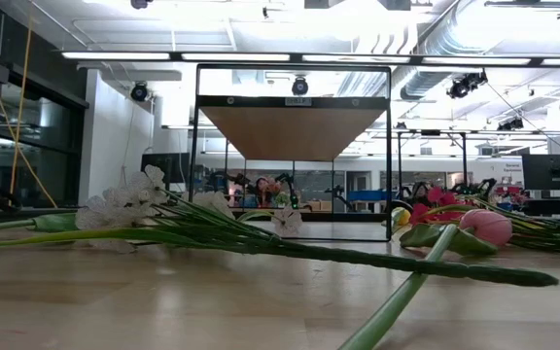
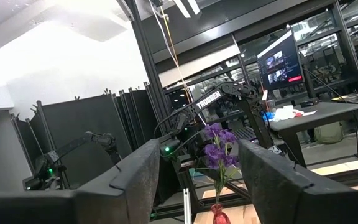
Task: Pick and place flowers into a vace then onto a shelf
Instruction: Put the purple flowers into the red vase
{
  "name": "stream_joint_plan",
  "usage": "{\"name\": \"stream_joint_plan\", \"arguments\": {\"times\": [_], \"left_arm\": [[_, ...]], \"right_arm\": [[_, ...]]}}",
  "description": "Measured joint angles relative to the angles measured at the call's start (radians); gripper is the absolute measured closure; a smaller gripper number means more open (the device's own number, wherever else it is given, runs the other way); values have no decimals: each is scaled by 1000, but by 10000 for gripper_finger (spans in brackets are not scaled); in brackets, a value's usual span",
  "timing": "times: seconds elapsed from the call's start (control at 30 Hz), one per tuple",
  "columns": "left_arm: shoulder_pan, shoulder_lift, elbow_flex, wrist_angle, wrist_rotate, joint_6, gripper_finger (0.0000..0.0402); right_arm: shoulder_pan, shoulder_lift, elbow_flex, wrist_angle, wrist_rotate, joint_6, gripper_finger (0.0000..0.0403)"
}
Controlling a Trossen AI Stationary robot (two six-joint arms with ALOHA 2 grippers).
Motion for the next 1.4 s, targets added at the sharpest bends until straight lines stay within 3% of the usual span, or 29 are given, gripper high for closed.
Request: {"name": "stream_joint_plan", "arguments": {"times": [1.4], "left_arm": [[0, 0, 0, 8, 96, -4, 332]], "right_arm": [[0, 0, 0, 0, 0, -18, 192]]}}
